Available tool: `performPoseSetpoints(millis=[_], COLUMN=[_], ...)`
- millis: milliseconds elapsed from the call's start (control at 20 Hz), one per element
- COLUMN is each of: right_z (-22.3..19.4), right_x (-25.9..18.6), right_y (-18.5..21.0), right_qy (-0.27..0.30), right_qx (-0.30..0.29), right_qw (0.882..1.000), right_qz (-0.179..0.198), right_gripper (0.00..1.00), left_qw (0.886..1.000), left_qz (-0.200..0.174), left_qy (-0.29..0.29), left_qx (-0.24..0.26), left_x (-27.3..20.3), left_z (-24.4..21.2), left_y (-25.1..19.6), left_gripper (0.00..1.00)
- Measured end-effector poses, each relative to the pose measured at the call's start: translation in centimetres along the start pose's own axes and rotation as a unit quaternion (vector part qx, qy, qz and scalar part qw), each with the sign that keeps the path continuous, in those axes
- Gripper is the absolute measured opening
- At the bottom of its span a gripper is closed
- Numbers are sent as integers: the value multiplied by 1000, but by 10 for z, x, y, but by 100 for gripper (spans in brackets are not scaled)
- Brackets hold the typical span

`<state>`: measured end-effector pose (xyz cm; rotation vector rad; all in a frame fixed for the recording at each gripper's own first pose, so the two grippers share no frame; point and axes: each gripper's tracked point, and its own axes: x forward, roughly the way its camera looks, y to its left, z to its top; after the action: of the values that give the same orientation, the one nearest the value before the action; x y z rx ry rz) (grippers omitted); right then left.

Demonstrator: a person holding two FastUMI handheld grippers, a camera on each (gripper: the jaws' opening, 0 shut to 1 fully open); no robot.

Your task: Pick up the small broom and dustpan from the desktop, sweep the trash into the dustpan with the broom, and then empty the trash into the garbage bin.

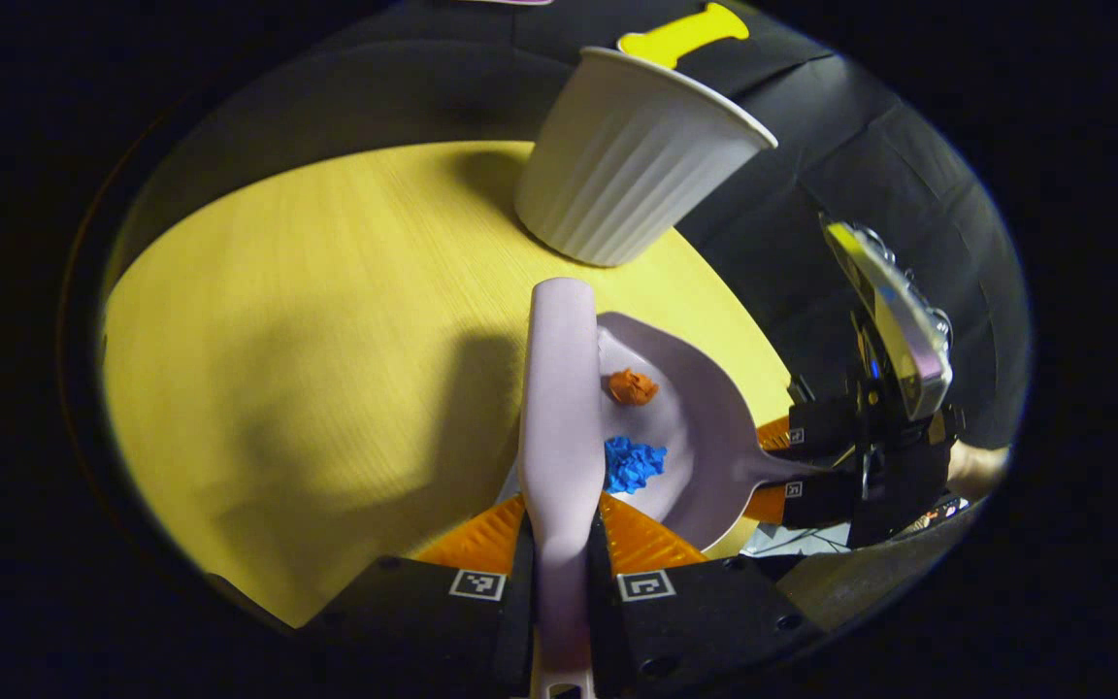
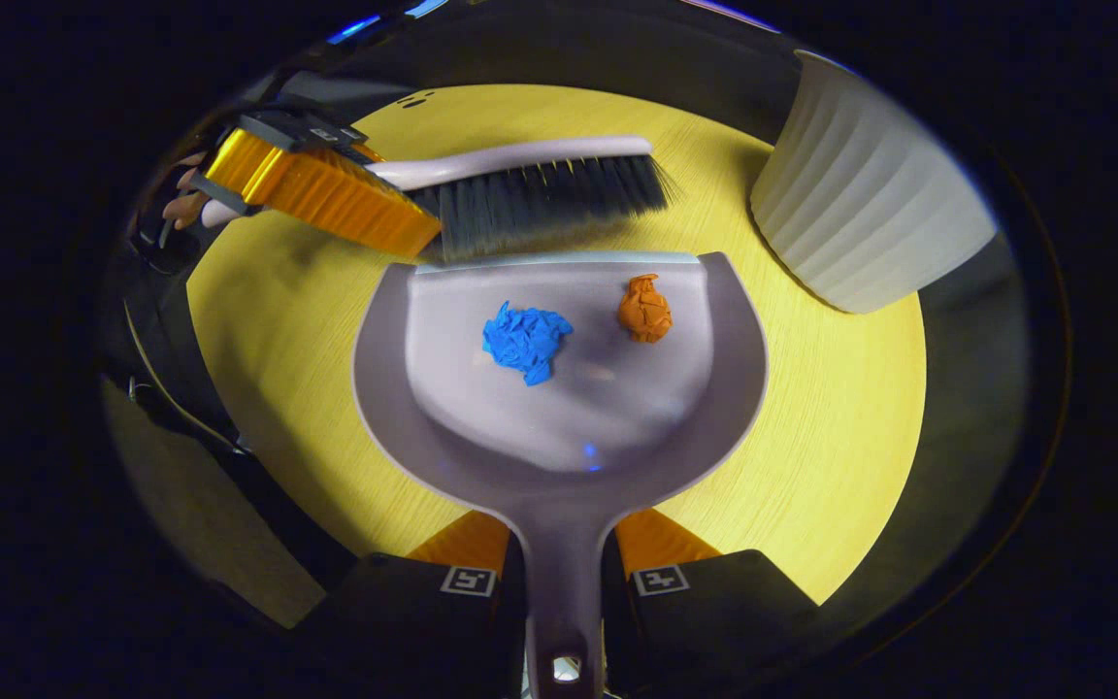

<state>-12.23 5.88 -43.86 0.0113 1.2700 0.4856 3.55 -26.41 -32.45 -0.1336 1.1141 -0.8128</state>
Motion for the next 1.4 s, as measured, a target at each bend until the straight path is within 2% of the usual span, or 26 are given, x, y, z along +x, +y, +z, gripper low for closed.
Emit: performPoseSetpoints(millis=[150,200,250,300,600,800,1050,1200,1400], right_z=[-1,-1,-1,0,7,40,81,102,133], right_x=[-14,-23,-31,-38,-111,-166,-221,-241,-245], right_y=[3,2,1,-2,-36,-77,-158,-218,-269], right_qy=[-10,-12,-16,-20,-35,-64,-87,-76,-54], right_qx=[40,57,73,86,112,144,149,143,114], right_qw=[999,998,997,996,991,985,977,973,969], right_qz=[-12,-13,-14,-16,-56,-72,-125,-162,-210], right_gripper=[36,32,37,37,36,36,36,36,36], left_qw=[998,997,995,994,988,989,989,989,989], left_qz=[49,69,86,99,147,141,132,133,137], left_qy=[-39,-46,-48,-50,-38,-38,-40,-37,-29], left_qx=[-13,-11,-8,-8,-15,-33,-50,-52,-51], left_x=[-12,-15,-18,-20,-2,4,-1,-2,-7], left_z=[3,0,-5,-7,-23,-23,-20,-20,-16], left_y=[14,18,25,30,41,41,38,37,37], left_gripper=[28,28,28,27,27,28,28,27,28])
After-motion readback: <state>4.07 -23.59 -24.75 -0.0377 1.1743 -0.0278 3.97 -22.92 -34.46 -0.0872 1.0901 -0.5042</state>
